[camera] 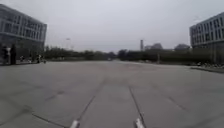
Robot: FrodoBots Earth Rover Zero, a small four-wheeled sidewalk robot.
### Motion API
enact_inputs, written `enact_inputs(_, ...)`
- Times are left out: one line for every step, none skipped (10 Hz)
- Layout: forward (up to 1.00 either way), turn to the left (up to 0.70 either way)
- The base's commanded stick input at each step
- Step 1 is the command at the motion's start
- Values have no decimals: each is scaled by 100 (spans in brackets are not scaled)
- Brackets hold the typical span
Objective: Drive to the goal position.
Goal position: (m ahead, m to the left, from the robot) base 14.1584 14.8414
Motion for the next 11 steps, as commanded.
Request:
enact_inputs(100,2)
enact_inputs(100,2)
enact_inputs(100,2)
enact_inputs(100,2)
enact_inputs(100,2)
enact_inputs(100,2)
enact_inputs(100,2)
enact_inputs(100,2)
enact_inputs(100,2)
enact_inputs(100,2)
enact_inputs(100,2)
